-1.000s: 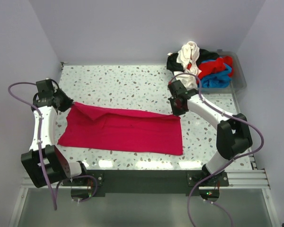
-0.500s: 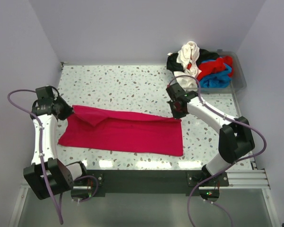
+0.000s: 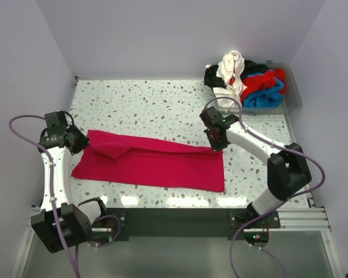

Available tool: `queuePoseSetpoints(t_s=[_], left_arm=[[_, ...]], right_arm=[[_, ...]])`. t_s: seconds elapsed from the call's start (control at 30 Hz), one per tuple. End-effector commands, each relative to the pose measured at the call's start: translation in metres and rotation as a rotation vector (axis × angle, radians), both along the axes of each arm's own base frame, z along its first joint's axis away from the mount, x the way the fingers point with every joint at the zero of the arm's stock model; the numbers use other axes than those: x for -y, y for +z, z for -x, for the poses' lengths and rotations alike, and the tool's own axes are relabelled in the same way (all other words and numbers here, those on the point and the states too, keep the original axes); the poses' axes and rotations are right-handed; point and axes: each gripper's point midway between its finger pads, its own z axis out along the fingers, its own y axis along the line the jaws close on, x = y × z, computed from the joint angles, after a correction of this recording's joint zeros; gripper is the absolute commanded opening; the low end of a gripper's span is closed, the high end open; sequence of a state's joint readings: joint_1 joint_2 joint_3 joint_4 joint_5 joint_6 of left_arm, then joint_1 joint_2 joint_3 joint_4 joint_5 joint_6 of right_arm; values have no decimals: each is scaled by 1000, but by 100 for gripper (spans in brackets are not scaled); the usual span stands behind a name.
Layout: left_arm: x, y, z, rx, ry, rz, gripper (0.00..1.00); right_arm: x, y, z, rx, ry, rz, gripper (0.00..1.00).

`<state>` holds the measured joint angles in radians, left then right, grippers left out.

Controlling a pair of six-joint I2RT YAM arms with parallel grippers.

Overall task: Fold and stack the t-shirts
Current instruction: Fold the tshirt

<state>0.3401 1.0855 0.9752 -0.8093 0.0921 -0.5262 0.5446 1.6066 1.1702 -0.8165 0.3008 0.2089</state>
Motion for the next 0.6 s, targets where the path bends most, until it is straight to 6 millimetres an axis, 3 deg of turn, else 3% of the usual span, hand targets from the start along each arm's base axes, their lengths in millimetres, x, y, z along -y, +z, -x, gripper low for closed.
queuePoseSetpoints(t_s=[0.0, 0.13, 0.23, 0.27, 0.3, 0.33, 0.4, 0.43, 0.5, 0.57], left_arm=[[-11, 6, 11, -12, 7, -75, 0], [-16, 13, 15, -10, 6, -117, 0], [-12, 7, 18, -14, -14, -110, 0], [-11, 4, 20, -22, -18, -107, 0], [-10, 2, 22, -31, -23, -105, 5], [-10, 1, 23, -34, -25, -105, 16], [-10, 2, 24, -35, -27, -106, 42], [-8, 6, 21, -17, -36, -101, 50], [-7, 13, 13, 20, -45, -95, 65], [-6, 22, 2, 76, -54, -88, 71]], right_arm=[[10, 6, 8, 9, -12, 44, 0], [17, 1, 15, -13, -24, 87, 0], [22, -5, 24, -47, -29, 114, 1], [23, -7, 28, -58, -30, 123, 6], [23, -7, 31, -61, -26, 131, 13], [26, -8, 37, -76, -32, 139, 25], [25, -6, 43, -82, -30, 136, 36], [26, -2, 46, -75, -34, 121, 44], [26, 2, 48, -65, -38, 109, 52], [21, 8, 45, -39, -42, 73, 61]])
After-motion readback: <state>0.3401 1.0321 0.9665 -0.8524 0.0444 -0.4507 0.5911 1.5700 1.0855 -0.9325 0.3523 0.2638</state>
